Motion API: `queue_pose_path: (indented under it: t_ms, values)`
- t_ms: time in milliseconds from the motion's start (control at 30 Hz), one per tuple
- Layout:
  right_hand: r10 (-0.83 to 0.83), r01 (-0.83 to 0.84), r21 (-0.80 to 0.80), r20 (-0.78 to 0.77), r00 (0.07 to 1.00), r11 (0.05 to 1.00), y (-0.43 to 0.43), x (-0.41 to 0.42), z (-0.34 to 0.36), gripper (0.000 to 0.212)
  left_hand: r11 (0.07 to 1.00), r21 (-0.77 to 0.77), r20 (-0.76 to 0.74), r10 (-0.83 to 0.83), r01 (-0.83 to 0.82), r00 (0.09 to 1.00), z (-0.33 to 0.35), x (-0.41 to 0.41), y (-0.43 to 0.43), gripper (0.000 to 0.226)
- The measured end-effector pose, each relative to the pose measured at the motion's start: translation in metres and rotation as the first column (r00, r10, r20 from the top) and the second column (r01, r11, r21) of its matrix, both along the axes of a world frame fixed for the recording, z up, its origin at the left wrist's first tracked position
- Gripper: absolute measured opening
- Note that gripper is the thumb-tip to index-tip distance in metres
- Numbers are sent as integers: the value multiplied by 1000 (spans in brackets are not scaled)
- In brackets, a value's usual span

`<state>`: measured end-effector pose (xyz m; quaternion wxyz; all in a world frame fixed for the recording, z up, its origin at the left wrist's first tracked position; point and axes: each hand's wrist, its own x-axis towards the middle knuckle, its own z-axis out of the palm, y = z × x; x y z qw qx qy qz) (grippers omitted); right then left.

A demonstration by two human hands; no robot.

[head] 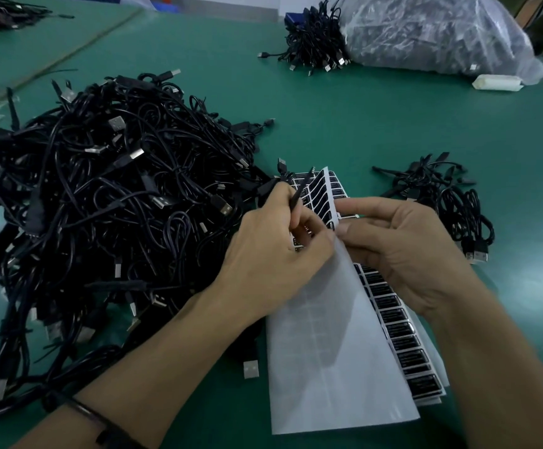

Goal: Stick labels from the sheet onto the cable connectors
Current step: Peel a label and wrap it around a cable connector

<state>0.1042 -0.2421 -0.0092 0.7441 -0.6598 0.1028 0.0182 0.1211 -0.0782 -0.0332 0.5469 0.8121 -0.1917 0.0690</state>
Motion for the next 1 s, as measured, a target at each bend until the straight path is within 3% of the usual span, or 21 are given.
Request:
queue_pose_path:
  t_ms: [233, 433, 600, 1000]
  values:
    - [17, -16, -10, 14, 1000, 1000, 2, 1, -4, 18, 997, -74, 46, 2, 2, 999, -6, 4, 2, 52]
    - [27, -27, -39, -14, 1000, 999, 0, 1, -6, 32, 999, -16, 30, 52, -51, 998, -6, 4, 2, 50]
    - [38, -39, -134, -10, 999, 990, 1, 2, -8, 20, 995, -8, 17, 97, -97, 995, -8, 6, 1, 49]
    - [43, -34, -173, 48, 998, 984, 5, 2, -8, 26, 992, -38, 60, 122, -120, 991, -9, 6, 0, 45]
